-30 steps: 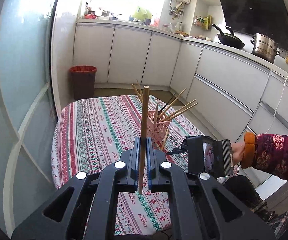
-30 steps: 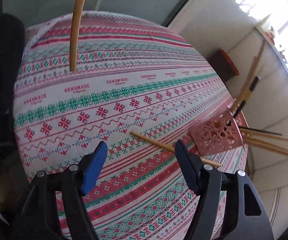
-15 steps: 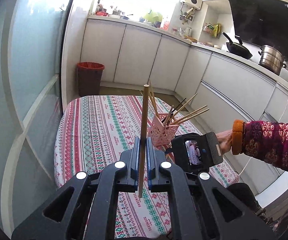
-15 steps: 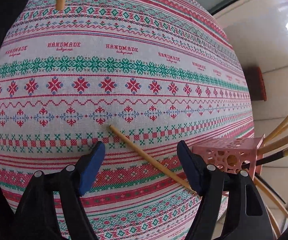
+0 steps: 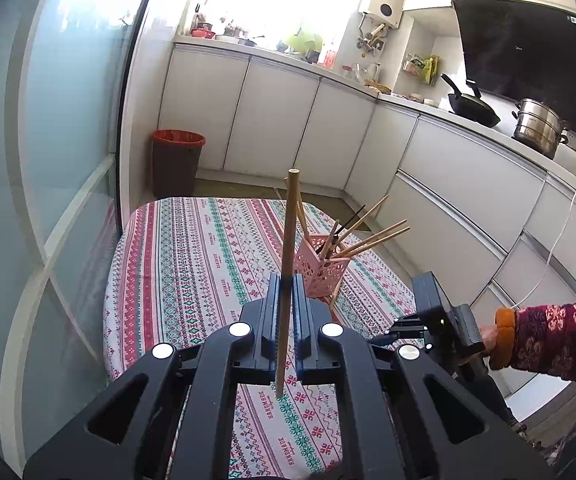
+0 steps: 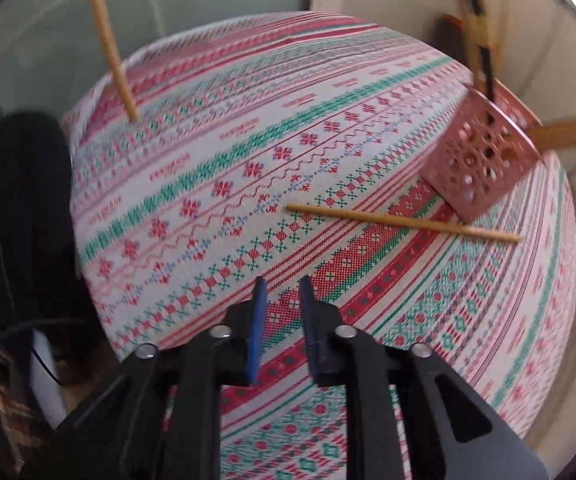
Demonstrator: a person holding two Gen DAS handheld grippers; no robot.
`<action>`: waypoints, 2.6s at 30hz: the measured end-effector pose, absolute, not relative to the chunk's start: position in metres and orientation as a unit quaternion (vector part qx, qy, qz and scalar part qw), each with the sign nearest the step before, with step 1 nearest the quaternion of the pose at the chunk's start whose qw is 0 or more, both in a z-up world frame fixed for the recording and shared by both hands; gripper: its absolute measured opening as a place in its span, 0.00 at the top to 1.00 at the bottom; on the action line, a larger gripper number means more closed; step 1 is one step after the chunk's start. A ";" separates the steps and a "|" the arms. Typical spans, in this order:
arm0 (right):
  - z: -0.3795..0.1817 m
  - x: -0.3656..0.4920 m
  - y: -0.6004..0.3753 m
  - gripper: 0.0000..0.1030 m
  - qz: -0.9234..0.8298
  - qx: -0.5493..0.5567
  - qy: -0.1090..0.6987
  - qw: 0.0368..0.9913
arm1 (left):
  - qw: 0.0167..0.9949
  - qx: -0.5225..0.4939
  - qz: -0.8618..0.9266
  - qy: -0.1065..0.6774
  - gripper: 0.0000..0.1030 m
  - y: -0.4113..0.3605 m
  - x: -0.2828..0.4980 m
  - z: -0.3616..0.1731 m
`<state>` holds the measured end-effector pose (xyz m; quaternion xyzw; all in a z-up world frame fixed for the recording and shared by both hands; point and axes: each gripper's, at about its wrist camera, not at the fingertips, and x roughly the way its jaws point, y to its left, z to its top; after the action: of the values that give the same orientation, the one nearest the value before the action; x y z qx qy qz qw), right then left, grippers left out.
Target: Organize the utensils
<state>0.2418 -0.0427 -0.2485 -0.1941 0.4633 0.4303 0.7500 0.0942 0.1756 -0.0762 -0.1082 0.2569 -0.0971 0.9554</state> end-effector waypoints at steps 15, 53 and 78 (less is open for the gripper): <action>-0.283 0.293 0.023 0.42 0.044 0.030 0.558 0.828 | 0.954 -0.116 -0.137 0.242 0.95 0.178 0.097 -0.074; -0.167 0.203 -0.160 0.94 0.094 0.043 0.399 0.911 | 0.956 -0.084 -0.167 0.228 0.95 0.122 0.104 -0.056; -0.007 0.184 -0.170 0.94 0.227 0.026 0.244 0.942 | 0.962 -0.074 -0.181 0.189 0.95 0.086 0.157 0.012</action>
<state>0.1838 -0.1697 -0.0073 0.0256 0.2440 0.2272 0.9424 0.1569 0.0856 0.0116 -0.0744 0.1887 -0.1810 0.9623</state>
